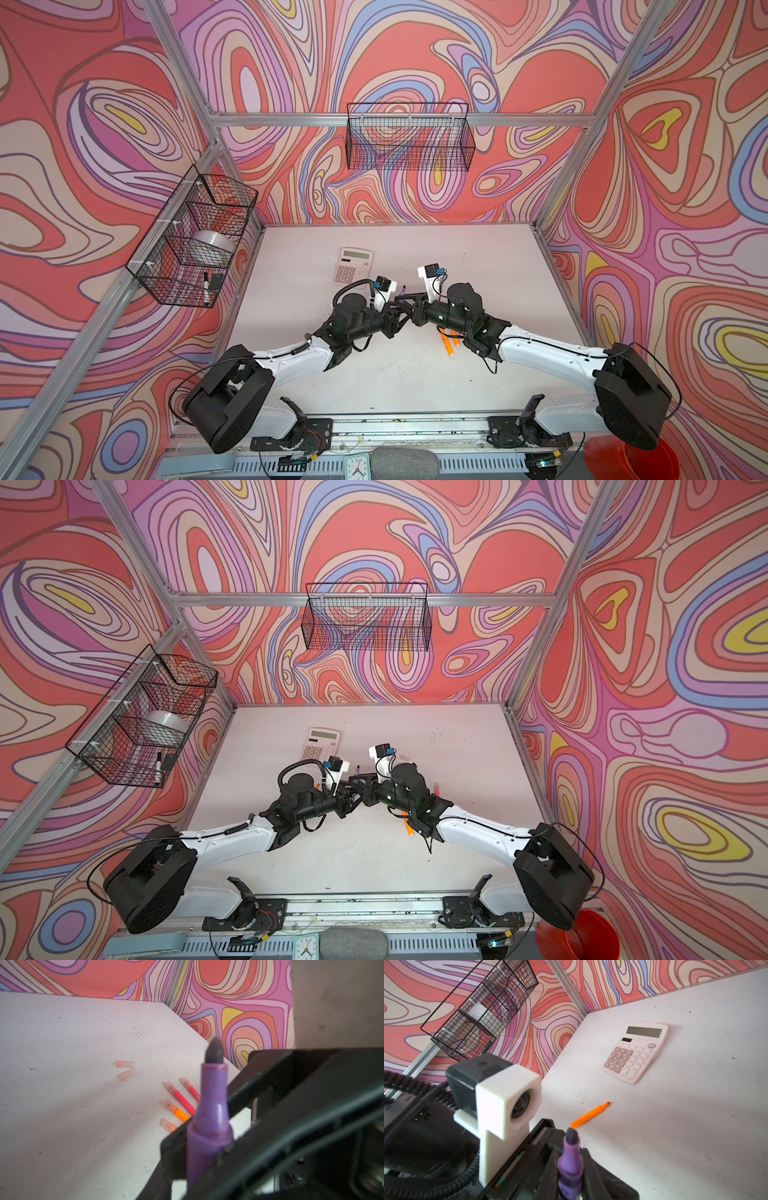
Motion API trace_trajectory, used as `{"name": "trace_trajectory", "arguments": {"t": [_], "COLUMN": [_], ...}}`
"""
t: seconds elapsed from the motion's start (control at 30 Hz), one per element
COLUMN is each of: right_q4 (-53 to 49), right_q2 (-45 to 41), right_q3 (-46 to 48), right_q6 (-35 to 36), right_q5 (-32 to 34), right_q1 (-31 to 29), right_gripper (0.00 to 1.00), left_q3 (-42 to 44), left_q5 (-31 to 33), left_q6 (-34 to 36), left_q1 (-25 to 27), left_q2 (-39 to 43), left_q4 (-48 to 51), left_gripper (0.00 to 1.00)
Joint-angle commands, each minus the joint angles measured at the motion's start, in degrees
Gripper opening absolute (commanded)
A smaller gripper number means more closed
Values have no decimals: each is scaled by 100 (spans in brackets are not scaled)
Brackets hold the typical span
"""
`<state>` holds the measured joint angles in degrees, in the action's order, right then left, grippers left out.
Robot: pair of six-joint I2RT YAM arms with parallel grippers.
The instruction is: Insert the pens into the pen caps
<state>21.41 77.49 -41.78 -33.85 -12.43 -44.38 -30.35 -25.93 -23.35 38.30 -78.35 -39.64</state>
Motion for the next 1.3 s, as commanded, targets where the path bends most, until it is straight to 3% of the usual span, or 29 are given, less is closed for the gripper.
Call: {"name": "trace_trajectory", "arguments": {"t": [0.0, 0.2, 0.37, 0.6, 0.63, 0.7, 0.8, 0.93, 1.0, 1.17, 1.27], "right_q4": [-446, -691, -691, -631, -629, -629, -740, -976, -1130, -1480, -1792], "right_q2": [-3, 2, 21, -25, -24, -18, -65, -329, -481, -563, -380], "right_q3": [-91, -164, -188, -176, -173, -194, -237, -226, -203, -95, -129], "right_q6": [84, 141, 174, 204, 224, 246, 291, 413, 491, 293, 168], "right_q5": [373, 629, 609, 521, 502, 451, 509, 890, 1193, 2103, 2644], "right_q1": [-54, -57, -58, -66, -57, -62, -60, -53, -37, 170, 448], "right_gripper": [0, 0, 0, 0, 2, 16, 40, 56, 61, 63, 62], "left_q3": [29, 29, 27, 29, 25, 29, 29, 403, 659, 1671, 1866], "left_q5": [-43, -16, -55, -86, -87, -62, 55, 613, 1032, 2333, 2287], "left_q6": [18, 33, 46, 64, 60, 59, 38, -163, -415, -681, -473], "left_q1": [19, 19, 20, 19, 19, 17, 19, -39, -198, -475, -482], "left_q2": [209, 285, 293, 294, 286, 285, 260, 280, 326, 400, 472], "left_q4": [-378, -352, -335, -317, -317, -300, -288, -547, -845, -2300, -2768], "left_gripper": [34, 37, 31, 9, 6, 0, 0, 0, 0, 0, 0]}}
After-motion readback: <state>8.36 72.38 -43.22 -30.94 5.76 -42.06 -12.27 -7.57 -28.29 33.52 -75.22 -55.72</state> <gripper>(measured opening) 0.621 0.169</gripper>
